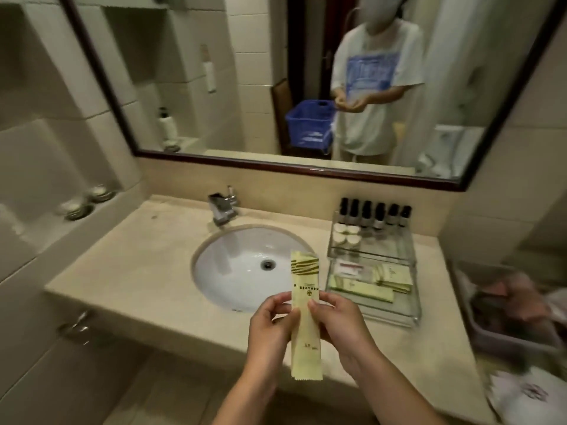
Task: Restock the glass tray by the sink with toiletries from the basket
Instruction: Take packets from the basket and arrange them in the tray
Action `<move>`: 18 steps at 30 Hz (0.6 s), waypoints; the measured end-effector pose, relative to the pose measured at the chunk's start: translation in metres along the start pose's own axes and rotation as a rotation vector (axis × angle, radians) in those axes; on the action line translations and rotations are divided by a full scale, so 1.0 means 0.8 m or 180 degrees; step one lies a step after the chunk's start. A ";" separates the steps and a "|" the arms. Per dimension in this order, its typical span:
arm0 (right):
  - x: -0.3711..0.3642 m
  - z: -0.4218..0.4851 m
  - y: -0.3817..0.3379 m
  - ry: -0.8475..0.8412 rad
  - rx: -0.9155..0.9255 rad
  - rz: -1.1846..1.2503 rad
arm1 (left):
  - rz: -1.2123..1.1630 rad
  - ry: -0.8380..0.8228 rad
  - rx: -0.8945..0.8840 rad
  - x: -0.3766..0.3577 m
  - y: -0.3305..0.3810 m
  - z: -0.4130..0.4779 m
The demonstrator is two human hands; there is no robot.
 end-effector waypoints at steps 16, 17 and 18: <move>0.174 0.215 -0.043 0.1484 -0.0412 0.0505 | 0.1036 -0.2045 -0.0329 -0.331 0.010 0.152; 0.180 0.220 -0.041 0.1532 -0.0423 0.0491 | 0.1075 -0.2151 -0.0252 -0.339 0.005 0.154; 0.183 0.222 -0.040 0.1564 -0.0436 0.0473 | 0.1088 -0.2202 -0.0173 -0.344 0.001 0.155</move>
Point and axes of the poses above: each hand's wrist, its own z-axis towards the middle knuckle, its own x-axis out of the back of the hand, y = z × x, the point moved 4 cm from there along z, towards the middle knuckle, and after that the axes turned 15 degrees about y, right-handed, at the moved point
